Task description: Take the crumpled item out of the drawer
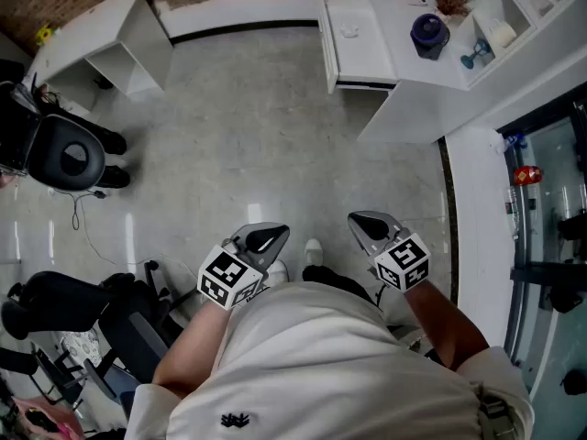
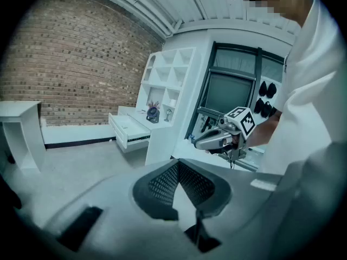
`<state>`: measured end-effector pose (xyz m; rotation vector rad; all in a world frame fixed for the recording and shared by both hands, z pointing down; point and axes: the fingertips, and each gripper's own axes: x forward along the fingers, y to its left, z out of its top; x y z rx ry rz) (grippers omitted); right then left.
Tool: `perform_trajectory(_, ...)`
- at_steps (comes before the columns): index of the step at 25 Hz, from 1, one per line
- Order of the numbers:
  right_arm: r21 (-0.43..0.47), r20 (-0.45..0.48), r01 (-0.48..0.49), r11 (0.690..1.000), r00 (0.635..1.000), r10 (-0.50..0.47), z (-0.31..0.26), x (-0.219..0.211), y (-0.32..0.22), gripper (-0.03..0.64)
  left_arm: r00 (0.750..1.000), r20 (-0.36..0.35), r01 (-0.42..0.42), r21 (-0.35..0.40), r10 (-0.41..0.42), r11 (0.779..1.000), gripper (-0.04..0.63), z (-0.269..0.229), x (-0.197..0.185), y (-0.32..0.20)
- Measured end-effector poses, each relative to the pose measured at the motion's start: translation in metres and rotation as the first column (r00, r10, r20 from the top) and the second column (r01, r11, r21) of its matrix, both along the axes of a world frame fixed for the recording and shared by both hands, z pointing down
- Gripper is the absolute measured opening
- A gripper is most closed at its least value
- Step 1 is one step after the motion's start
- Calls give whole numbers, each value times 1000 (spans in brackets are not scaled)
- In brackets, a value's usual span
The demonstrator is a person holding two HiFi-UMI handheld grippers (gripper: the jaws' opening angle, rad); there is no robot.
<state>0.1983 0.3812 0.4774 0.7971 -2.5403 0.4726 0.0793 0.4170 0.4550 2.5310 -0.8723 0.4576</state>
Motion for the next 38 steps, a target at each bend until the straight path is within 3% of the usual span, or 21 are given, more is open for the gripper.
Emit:
perform_trajectory(13,-19,65,2,1000,998,-1,15,64,-68,15,999,7,46,12,-46,999,5,-7,69,-65)
perform_trajectory(15,-13,72,-18,1000,997,19,16,69,-80,105,999,7,44,6,-44,999,5,-8,72,-71)
perform_trajectory(20,-10,73,-83,996,994,84,21,72,-115,163,1000,16,17,5,-17,1000,5,-5,66,-96)
perform_trajectory(27,-12,25,-146,989,989,147,28,51,-178,169,1000,-25,-18,12,18,1000,5,0,32,-169)
perform_trajectory(38,-11,-26,-298,955,954,297,10,-49,-319,150,986,-38,-158,41,159,987,5,-24,-83,-312)
